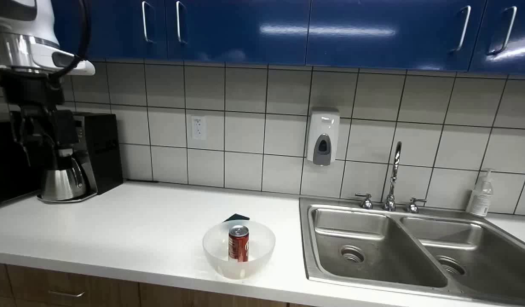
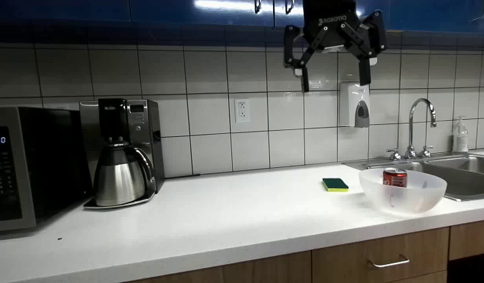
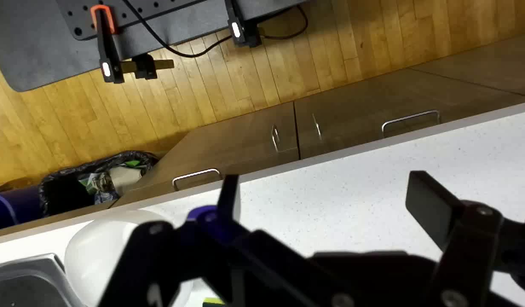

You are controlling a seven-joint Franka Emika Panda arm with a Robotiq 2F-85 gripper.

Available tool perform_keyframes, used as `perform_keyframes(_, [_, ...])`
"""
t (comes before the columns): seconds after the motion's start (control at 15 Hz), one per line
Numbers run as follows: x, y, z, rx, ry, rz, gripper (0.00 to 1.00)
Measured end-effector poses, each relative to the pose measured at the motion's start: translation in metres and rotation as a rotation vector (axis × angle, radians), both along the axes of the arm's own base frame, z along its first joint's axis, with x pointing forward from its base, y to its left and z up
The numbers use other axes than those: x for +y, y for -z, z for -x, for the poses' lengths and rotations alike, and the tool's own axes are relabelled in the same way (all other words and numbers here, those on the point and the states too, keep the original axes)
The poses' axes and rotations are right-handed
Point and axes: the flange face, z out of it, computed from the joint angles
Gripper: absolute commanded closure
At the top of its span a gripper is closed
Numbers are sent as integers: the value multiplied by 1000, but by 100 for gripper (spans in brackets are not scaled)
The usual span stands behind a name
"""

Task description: Put the soda can on the counter

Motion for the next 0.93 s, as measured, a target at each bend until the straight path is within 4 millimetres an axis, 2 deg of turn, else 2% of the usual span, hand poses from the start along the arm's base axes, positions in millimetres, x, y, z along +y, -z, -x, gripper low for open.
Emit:
perform_keyframes(0.27, [-1, 1, -1, 3, 1, 1, 0])
perform_keyframes(0.4, [-9, 2, -4, 5, 10, 6, 0])
perform_keyframes(0.53, [-27, 7, -9, 10, 31, 10, 0])
perform_keyframes(0.93, [-105, 36, -30, 41, 82, -7, 0])
